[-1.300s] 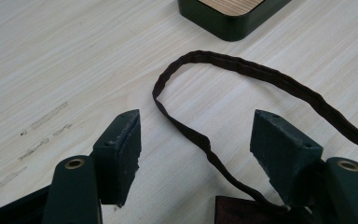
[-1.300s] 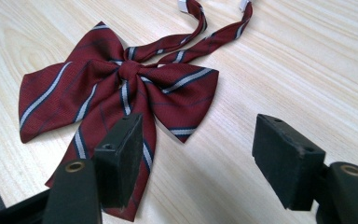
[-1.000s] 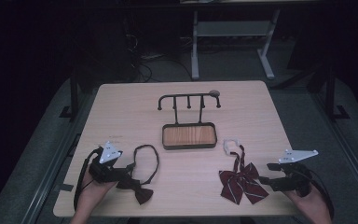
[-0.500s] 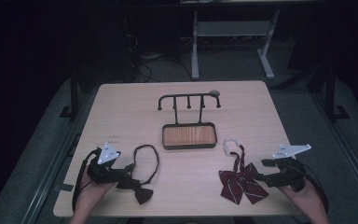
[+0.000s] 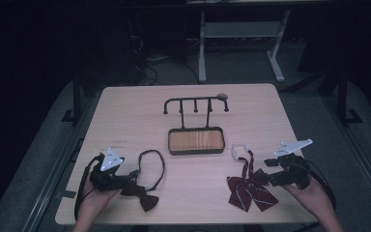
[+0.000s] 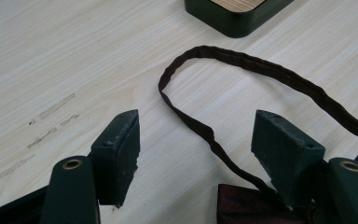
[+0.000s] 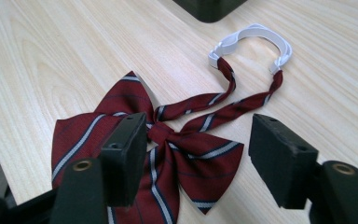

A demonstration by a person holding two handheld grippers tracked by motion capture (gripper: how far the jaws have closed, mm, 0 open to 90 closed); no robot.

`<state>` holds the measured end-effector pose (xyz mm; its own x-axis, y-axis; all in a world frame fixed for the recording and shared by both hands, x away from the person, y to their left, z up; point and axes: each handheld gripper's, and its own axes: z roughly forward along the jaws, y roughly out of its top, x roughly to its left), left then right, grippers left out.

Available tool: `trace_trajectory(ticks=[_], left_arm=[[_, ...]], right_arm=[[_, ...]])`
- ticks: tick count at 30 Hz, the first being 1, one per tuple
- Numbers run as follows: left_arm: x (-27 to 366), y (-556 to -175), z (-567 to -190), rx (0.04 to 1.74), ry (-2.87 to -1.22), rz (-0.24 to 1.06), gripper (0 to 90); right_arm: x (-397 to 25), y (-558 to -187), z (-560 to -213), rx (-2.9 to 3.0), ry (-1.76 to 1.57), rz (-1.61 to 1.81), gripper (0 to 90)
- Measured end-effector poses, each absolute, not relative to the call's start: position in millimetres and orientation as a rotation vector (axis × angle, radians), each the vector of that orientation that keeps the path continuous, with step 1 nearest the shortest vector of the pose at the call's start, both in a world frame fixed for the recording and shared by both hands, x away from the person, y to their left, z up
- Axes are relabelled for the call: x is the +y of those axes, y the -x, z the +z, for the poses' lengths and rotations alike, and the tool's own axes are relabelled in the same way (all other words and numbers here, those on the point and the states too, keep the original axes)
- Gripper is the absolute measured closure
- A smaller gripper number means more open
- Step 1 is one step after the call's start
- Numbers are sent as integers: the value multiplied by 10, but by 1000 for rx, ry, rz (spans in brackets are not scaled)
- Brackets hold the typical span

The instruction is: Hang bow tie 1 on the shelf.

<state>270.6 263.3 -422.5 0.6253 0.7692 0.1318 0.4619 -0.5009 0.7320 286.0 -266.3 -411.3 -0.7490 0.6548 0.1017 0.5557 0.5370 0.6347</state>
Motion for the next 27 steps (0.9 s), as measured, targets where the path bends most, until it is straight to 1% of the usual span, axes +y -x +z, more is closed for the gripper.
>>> trace_trajectory(ticks=[14,27], left_arm=[[2635,-2686,-4188,944,-2169,623,327],[2633,-2700,-4193,937,-2177,616,322]], right_arm=[[-2558,-3065,-3957,2685,-1002,936,455],[-2401,-3355,-3938,2729,-1009,871,459]])
